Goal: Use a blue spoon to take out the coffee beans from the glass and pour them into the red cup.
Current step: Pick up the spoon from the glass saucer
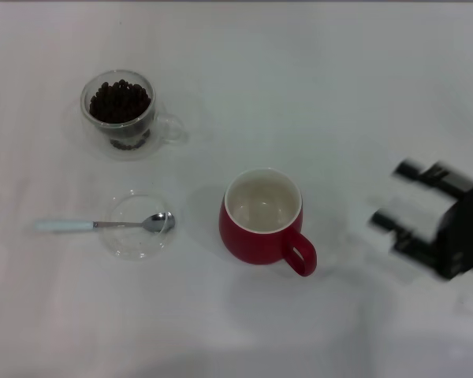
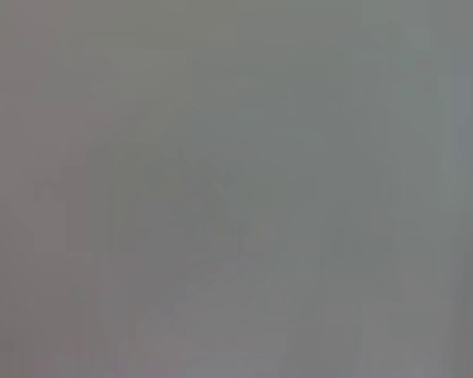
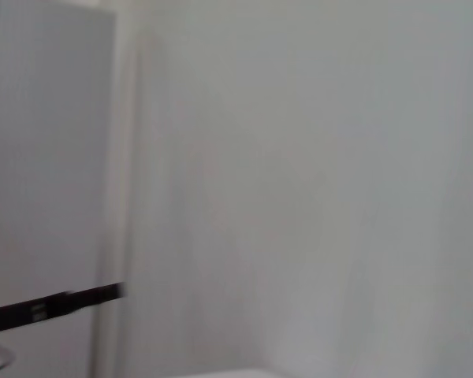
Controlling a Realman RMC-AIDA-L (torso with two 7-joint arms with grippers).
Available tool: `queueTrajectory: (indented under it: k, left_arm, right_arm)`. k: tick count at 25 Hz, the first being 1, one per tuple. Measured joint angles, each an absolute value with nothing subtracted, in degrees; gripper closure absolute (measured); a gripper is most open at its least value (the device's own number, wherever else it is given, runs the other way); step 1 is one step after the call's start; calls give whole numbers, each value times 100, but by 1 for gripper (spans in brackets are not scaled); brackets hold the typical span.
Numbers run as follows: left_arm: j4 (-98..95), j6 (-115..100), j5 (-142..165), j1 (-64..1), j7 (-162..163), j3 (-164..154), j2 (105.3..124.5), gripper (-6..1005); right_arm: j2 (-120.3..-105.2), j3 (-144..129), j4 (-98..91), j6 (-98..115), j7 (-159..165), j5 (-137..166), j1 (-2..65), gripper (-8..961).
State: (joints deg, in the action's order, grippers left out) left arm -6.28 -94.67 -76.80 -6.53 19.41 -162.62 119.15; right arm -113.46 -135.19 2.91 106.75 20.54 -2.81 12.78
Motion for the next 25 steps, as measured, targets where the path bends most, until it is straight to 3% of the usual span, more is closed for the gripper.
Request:
queueTrajectory:
  k: [9,15,25]
  left_arm:
    - [-1663,-9452,-7520,-54,4071,-16295,11945,152]
    - [-1680,-8427,-6938,-172,5923,-16295,11964,153]
    - [-2156,-7606,-6593,-208,6283,-16294,11991,152]
  right_arm:
    - [-10926,-12511,623,10927,2240,-282,1587,247]
    - [-10841,-12386,832,10765,2249,-349,1956,247]
    - [-10852,-12374,841,10171,2157,-360,2255,247]
